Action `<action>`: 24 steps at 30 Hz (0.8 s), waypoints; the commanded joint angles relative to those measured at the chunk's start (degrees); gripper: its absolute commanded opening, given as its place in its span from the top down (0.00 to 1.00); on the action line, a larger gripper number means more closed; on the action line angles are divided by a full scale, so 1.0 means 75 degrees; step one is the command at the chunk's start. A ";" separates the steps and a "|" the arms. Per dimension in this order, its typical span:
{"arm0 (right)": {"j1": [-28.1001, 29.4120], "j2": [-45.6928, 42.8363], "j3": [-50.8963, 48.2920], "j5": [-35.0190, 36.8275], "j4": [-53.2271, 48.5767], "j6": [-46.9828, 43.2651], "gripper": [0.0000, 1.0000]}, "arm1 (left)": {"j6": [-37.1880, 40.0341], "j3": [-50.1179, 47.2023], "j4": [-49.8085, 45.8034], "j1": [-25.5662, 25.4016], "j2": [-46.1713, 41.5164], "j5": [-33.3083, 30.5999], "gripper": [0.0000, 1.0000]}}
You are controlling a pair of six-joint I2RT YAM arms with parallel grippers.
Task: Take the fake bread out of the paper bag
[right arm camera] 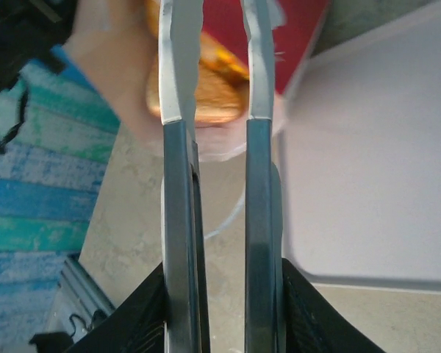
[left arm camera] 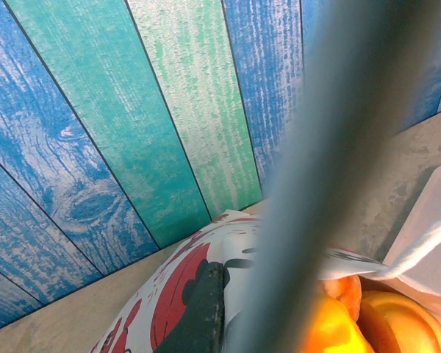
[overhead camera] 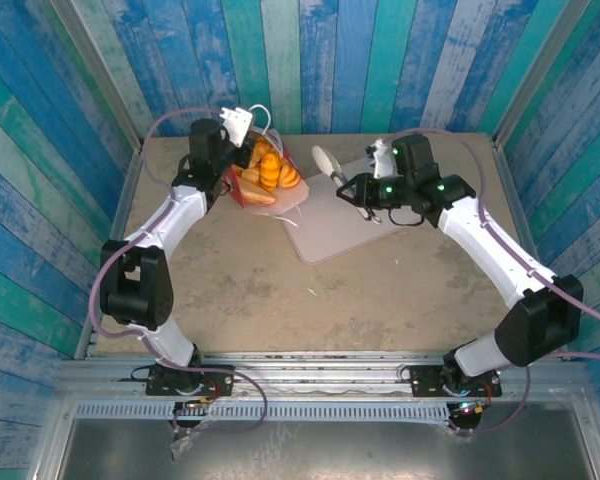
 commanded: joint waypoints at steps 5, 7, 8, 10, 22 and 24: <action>0.1013 0.0623 0.1425 0.0501 -0.1590 -0.1741 0.71 | -0.0148 0.0754 -0.0187 -0.0001 -0.0378 0.0264 1.00; 0.1352 0.0802 0.1686 0.0620 -0.1776 -0.1999 0.72 | -0.0100 0.0867 -0.0353 0.0001 -0.0339 0.0276 1.00; 0.1444 0.0902 0.1820 0.0728 -0.1882 -0.2136 0.72 | -0.0078 0.0875 -0.0388 0.0001 -0.0347 0.0276 1.00; 0.1575 0.1086 0.2047 0.0915 -0.2036 -0.2329 0.72 | -0.0050 0.0806 -0.0349 0.0005 -0.0378 0.0266 1.00; 0.1947 0.2566 0.3594 0.2029 -0.2903 -0.3666 0.68 | 0.0143 0.0693 -0.0355 0.0005 -0.0379 0.0464 1.00; 0.1994 0.2804 0.3848 0.2279 -0.3070 -0.3898 0.67 | 0.0173 0.0693 -0.0356 0.0005 -0.0373 0.0498 1.00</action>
